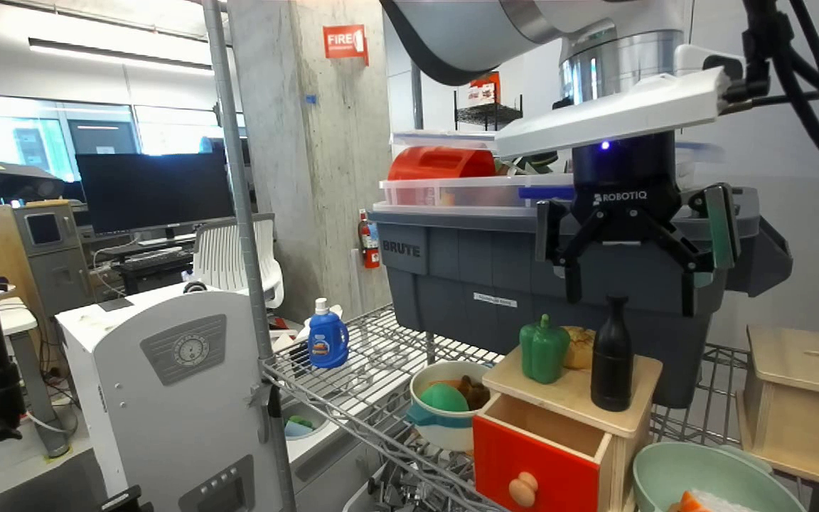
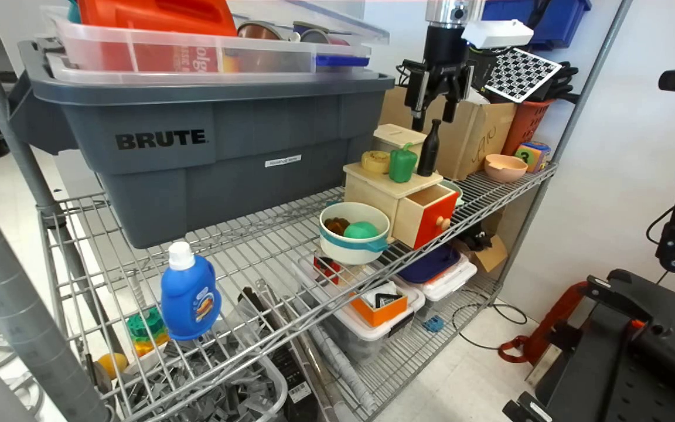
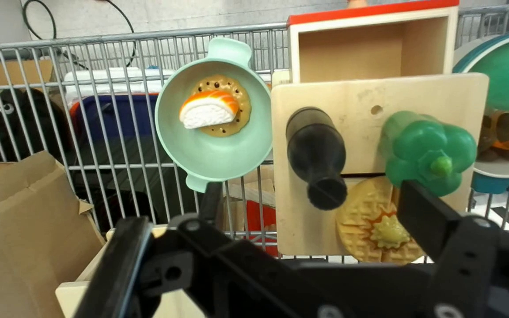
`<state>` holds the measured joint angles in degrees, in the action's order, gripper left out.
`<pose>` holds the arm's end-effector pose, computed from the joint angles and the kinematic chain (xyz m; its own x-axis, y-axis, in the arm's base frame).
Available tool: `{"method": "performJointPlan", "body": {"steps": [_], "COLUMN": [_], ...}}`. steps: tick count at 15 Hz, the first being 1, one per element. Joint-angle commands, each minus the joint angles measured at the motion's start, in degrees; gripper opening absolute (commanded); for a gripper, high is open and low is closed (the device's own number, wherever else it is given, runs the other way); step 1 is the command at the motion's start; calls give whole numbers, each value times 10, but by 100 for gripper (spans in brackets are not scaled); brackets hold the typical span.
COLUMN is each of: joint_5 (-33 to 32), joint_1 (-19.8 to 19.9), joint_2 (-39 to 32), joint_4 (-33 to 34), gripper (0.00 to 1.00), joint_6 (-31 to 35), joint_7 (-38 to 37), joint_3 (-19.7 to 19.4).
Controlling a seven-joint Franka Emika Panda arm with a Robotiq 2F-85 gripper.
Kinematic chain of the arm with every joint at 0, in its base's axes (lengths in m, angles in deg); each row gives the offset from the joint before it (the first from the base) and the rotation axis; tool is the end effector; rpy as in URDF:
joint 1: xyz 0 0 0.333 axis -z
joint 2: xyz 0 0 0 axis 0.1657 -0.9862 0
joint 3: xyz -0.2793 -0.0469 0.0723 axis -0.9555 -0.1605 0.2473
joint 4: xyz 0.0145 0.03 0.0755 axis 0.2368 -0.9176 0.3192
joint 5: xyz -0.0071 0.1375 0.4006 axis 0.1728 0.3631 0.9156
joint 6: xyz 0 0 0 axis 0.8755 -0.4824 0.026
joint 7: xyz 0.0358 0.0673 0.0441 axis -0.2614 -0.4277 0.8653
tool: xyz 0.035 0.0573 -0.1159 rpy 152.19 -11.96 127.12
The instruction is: Pick up the bottle and put it in the bowl
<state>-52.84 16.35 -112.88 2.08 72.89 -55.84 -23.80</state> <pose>0.7088 -0.1404 0.2158 0.9997 -0.0219 0.0147 -0.0234 -0.9939 0.1079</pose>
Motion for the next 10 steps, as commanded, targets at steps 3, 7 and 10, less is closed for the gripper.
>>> {"method": "performJointPlan", "body": {"steps": [3, 7, 10], "joint_5": [-10, -9, -11], "joint_1": [-4, -3, -5], "joint_2": [13, 15, 17], "joint_4": [-17, -23, -23], "gripper": [100, 100, 87], "joint_6": [-7, -7, -8], "joint_7": [-4, -3, -5], "joint_3": [-2, -2, -2]}}
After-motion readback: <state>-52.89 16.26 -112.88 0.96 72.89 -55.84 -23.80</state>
